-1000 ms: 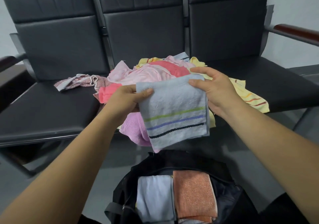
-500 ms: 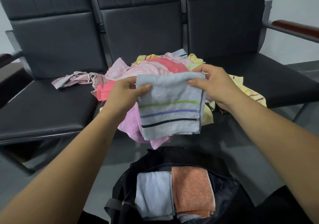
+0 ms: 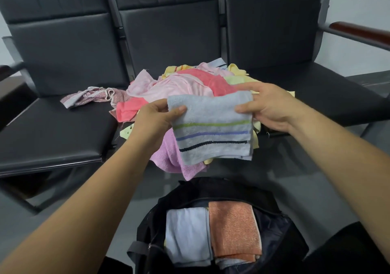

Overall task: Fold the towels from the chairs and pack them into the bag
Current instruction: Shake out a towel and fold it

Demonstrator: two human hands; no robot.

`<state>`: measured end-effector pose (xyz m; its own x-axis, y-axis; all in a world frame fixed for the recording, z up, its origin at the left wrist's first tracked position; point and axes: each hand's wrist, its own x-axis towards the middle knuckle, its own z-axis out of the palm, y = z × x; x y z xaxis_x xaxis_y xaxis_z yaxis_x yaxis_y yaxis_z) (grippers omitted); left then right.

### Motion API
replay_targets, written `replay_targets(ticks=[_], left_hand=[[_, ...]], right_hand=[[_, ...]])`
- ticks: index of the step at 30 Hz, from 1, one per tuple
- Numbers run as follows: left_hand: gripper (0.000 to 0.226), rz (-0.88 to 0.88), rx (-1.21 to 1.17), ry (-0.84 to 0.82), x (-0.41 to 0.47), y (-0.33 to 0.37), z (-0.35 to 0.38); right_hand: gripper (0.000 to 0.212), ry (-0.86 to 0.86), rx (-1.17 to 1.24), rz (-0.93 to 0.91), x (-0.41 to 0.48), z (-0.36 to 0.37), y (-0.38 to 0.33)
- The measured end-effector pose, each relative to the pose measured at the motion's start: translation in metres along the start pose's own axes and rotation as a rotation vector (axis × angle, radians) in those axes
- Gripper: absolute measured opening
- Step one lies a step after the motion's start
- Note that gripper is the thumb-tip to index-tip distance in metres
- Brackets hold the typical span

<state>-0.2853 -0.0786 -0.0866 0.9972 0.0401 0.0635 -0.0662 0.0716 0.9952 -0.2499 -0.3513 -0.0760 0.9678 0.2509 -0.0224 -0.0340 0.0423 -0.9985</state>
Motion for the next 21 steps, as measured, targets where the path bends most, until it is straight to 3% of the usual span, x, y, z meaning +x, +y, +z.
replay_targets(ticks=[3,5,11,13,16,18,21], left_hand=[[0.035,0.043,0.033,0.006,-0.003,-0.004,0.004],[0.024,0.079,0.024,0.014,-0.005,-0.006,0.009],[0.02,0.124,-0.022,-0.034,-0.019,-0.008,0.025],[0.021,0.133,0.028,-0.017,-0.026,-0.012,0.035],[0.025,0.101,0.056,-0.014,-0.033,-0.031,0.049],[0.03,0.027,0.067,-0.018,-0.035,-0.053,0.054],[0.03,-0.118,0.15,-0.093,-0.043,-0.099,0.056]], right_hand=[[0.038,0.148,-0.506,-0.098,0.001,-0.007,0.006],[0.019,0.196,-0.532,-0.13,-0.006,-0.008,0.006],[0.006,0.172,-0.017,-0.113,-0.026,-0.016,0.014],[0.013,0.172,0.185,-0.088,-0.027,-0.016,0.024],[0.041,0.161,0.457,0.0,-0.028,-0.02,0.043],[0.046,0.11,0.47,0.132,-0.035,-0.02,0.063],[0.04,0.145,0.281,0.35,-0.052,-0.022,0.111]])
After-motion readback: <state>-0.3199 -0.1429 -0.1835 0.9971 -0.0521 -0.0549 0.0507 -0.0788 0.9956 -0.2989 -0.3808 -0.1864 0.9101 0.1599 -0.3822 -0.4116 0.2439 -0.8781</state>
